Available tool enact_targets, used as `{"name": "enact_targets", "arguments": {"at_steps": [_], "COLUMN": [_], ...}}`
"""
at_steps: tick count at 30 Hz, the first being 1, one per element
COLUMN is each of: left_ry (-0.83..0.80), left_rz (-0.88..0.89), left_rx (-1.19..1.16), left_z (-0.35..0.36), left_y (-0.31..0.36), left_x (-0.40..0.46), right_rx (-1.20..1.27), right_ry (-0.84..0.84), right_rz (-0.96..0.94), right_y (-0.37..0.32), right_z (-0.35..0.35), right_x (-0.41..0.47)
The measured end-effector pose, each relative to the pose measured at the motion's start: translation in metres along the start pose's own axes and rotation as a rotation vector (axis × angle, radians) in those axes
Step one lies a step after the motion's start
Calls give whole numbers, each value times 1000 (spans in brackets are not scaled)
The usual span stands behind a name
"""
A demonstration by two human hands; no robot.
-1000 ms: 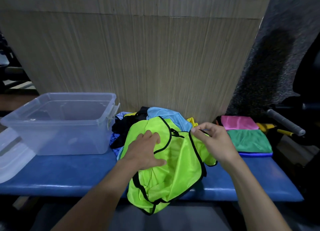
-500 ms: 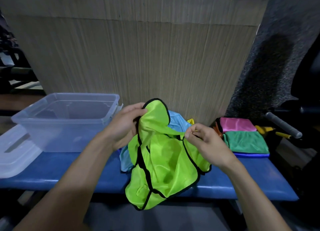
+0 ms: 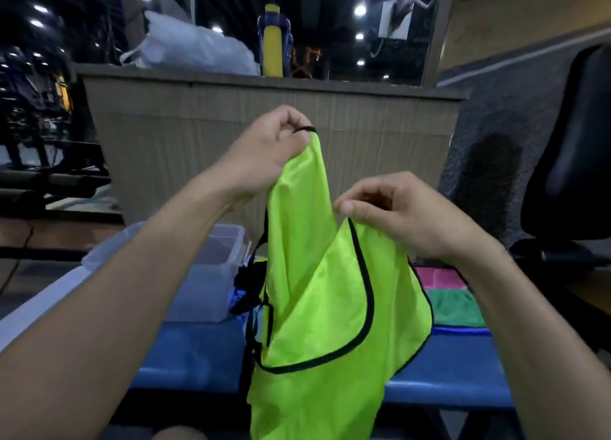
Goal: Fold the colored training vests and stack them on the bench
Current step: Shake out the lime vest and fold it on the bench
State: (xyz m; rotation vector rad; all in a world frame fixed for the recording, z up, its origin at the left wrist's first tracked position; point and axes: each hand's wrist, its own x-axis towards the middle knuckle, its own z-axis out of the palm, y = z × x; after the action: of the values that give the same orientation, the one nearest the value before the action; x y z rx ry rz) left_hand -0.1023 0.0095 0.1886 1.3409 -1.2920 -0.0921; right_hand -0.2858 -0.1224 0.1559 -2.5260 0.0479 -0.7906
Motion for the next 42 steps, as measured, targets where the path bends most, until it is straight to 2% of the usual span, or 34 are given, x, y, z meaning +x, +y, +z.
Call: {"name": "enact_targets", "arguments": {"at_steps": [3, 6, 12, 16, 18, 21, 23, 26, 30, 32, 36, 39, 42], "left_ry": [-44, -122, -404, -449, -425, -349, -371, -417, -343, -319, -289, -263, -262], "left_rz": [76, 172, -13, -65, -81, -137, -153, -110, -50, -76, -111, -81, -53], "left_rx": [157, 316, 437, 441, 473, 377, 346, 437, 640, 682, 569, 452, 388], "left_z": [-8, -13, -10, 0, 4, 2, 0, 6, 13, 14, 0, -17, -31], "left_y": [7, 10, 17, 3, -3, -9, -11, -9, -16, -23, -42, -48, -43], "left_x": [-2, -7, -24, -40, -46, -46, -45, -50, -48, -46, -47, -47, -43], "right_rx": [-150, -175, -78, -112, -175, -210, -201, -200, -197, -162, 70, 288, 412], "right_ry": [56, 150, 311, 331, 339, 360, 359, 337, 312, 287, 285, 283, 122], "right_rz": [3, -4, 173, 193, 180, 176, 186, 178, 145, 122, 104, 171, 341], "right_y": [-11, -17, -25, -37, -40, -35, -31, -29, -28, -27, -18, -1, 20], "right_z": [-8, -7, 6, 11, 14, 15, 16, 24, 30, 30, 24, 19, 29], "right_x": [2, 3, 13, 24, 29, 28, 26, 26, 25, 21, 12, -2, -23]}}
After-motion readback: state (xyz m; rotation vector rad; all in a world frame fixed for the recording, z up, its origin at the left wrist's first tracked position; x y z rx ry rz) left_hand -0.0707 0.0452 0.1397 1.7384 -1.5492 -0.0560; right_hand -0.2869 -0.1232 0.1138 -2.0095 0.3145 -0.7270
